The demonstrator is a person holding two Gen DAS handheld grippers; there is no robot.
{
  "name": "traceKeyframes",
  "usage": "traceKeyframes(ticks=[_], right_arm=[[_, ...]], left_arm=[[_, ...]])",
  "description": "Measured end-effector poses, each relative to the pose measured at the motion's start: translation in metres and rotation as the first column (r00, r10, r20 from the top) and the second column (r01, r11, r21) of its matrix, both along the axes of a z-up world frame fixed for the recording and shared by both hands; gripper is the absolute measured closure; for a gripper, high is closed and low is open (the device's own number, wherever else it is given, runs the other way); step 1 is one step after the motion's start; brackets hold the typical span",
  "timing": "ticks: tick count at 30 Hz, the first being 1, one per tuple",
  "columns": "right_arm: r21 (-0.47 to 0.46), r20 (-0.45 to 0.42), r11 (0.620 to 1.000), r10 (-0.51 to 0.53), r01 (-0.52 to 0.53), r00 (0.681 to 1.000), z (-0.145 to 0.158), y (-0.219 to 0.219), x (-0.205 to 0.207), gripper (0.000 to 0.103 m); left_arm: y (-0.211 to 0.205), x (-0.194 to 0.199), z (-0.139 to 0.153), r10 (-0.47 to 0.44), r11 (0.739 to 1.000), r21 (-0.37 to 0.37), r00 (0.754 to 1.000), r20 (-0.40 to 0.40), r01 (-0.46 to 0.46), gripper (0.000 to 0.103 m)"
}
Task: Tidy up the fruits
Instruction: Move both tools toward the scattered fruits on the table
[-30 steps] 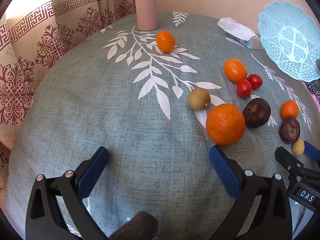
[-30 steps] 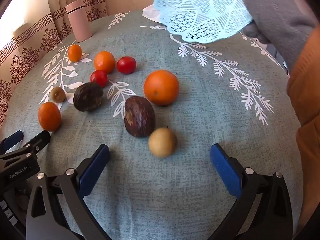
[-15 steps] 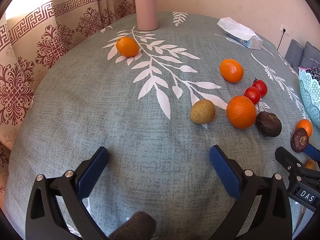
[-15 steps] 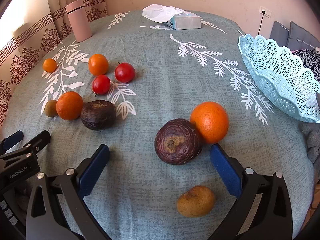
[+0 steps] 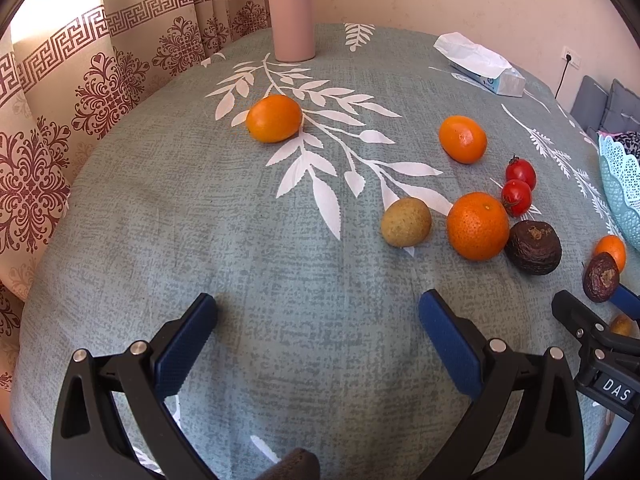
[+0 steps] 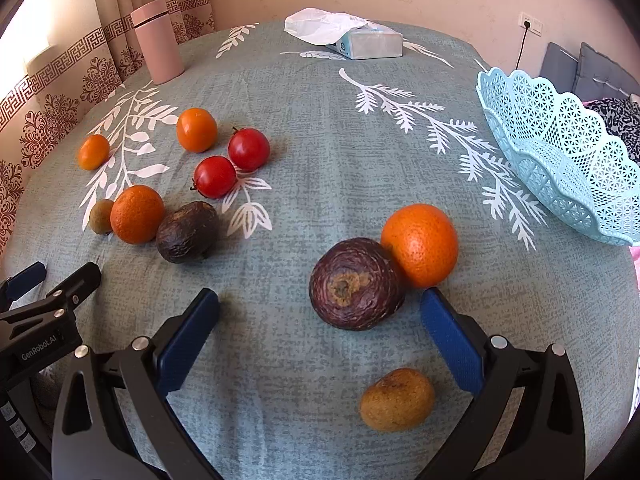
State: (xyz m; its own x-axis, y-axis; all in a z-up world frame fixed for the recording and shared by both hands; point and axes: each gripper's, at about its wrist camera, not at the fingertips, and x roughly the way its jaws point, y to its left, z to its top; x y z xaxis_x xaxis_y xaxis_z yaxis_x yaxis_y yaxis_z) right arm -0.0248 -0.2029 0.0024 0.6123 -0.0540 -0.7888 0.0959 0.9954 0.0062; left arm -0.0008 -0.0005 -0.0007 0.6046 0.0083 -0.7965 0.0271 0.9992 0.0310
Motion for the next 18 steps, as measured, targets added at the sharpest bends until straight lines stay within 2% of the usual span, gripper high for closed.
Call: traceKeyframes(ticks=[12,16,18], right_arm=[[0.002,-0.002,1.000,0.012,-0.012,1.000,0.001,-0.001,0.002,0.002],[0.066,-0.005,0.997,0.045,-0.045,0.999,0.003,-0.011,0.000,0.002],[0.142,-0.013,0.988,0.069,-0.067,0.997,0.006,-0.020,-0.001,0.002]], left_arm=[[0.001,0.002,0.000,-0.003,1.000,-0.009,1.000,-0.011,0.003,0.005],[0.002,0.002,0.000,-0.006,1.000,-0.011,1.000,-0.013,0.006,0.005],[0.002,0.003,0.000,-0.006,1.000,-0.010,1.000,-0.014,0.006,0.005]])
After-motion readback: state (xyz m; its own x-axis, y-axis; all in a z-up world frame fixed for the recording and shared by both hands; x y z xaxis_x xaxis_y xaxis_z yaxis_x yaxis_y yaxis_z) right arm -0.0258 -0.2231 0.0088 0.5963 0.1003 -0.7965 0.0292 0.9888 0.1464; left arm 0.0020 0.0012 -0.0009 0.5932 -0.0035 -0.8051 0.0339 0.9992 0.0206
